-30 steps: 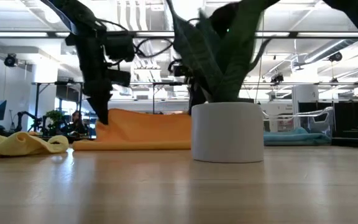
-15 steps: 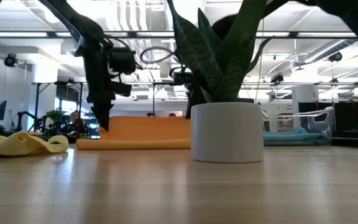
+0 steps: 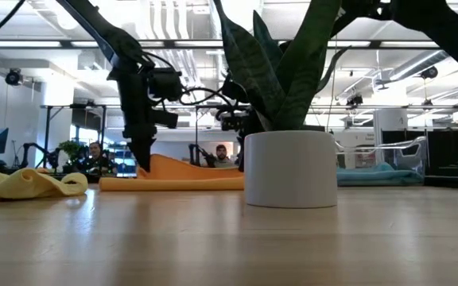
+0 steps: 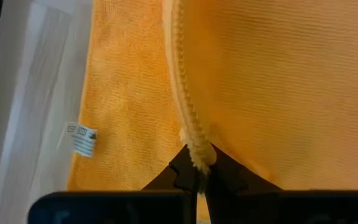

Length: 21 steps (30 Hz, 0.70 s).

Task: Fold microfiber towels
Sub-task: Fold the orange microfiber cloth

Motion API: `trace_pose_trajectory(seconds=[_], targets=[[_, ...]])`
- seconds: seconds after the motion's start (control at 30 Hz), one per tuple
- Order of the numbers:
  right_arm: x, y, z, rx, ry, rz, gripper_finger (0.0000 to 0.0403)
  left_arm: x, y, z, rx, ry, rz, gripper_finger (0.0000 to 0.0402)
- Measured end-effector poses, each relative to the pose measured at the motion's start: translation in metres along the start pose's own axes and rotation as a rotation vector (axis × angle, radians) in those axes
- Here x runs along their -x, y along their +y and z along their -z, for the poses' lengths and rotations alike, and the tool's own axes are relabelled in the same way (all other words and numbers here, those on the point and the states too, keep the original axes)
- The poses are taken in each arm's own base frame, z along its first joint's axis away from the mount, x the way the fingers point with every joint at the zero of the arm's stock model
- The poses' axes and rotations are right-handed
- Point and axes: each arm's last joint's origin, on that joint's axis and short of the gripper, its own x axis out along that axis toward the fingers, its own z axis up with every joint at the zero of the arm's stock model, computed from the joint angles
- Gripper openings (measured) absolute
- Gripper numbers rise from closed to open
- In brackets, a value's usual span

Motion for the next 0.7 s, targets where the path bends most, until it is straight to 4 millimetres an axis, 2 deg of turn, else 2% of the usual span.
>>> trace_pose_trajectory(seconds=[0.13,0.27,0.5,0.63,0.7], targets=[[0.008,-0.006,-0.001,-0.005,-0.002,0.006,0.0008,0.003,0.001,-0.004,-0.005,-0.018,-0.006,0.0],[0.028,-0.012,-0.008,0.002,-0.009,0.007,0.0008,0.016,0.001,-0.006,-0.01,0.001,0.001,0.0],[0.089,-0.017,-0.023,0.028,-0.016,-0.009,0.0008,0.067,-0.007,0.0,-0.009,0.006,0.014,0.0],[0.134,-0.008,-0.032,0.052,-0.03,-0.046,0.0008,0.1,-0.019,0.008,-0.004,-0.065,0.027,0.0],[0.157,0.002,-0.036,0.056,-0.045,-0.099,0.0008,0.113,-0.028,0.012,-0.007,-0.118,0.089,0.0]])
